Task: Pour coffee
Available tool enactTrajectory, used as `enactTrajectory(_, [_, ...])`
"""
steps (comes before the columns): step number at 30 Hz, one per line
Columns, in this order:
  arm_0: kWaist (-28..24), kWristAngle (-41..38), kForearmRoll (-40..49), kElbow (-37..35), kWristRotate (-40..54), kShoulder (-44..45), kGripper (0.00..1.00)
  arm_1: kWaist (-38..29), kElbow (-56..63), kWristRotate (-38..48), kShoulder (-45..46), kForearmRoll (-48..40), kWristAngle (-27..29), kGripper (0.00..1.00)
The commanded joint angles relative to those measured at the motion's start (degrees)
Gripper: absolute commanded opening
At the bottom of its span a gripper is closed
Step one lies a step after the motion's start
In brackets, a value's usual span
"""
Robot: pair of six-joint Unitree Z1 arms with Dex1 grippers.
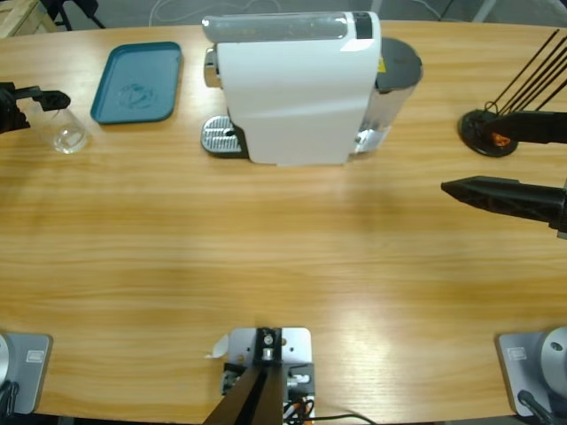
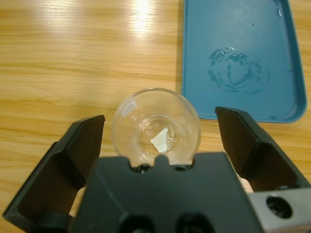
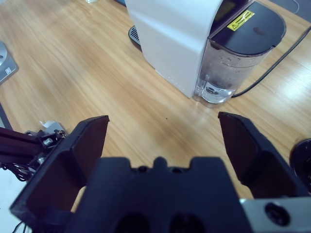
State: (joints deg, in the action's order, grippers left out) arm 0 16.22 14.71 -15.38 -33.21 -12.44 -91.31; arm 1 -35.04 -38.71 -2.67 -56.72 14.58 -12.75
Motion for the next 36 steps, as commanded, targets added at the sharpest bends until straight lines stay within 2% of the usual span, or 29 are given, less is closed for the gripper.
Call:
enactTrajectory(1, [-1.8,-1.4,-1.9,1.6,0.1,-5.1,1.0,-0.1,2.1,0.5,-2.2,-0.9,0.2,1.0])
enactTrajectory(11, [-2.4,-2.7,-3.7,1.7,-0.3,-8.8,0.998,-0.1,2.1,0.5,-2.3,-0.8,0.4,1.0])
enactTrajectory(14, [-2.7,-2.7,-5.5,1.6,0.0,-10.1,0.965,-0.1,2.1,0.5,-2.4,-0.8,0.4,1.0])
enactTrajectory(21, [-2.8,-4.6,-8.9,1.7,0.5,-12.3,0.563,-0.1,2.1,0.5,-2.6,-0.7,0.8,1.0])
enactTrajectory(24, [-2.8,-5.2,-8.9,2.2,0.6,-12.6,0.526,-0.1,2.1,0.4,-3.0,-0.7,0.9,1.0])
enactTrajectory(31, [-2.8,-6.5,-10.5,4.0,1.4,-10.5,0.526,-0.1,1.9,0.3,-3.6,-0.8,1.0,1.0])
enactTrajectory(36, [-2.2,-15.1,-10.1,4.7,3.9,-4.3,0.526,-0.1,1.9,0.3,-3.6,-0.8,1.1,1.0])
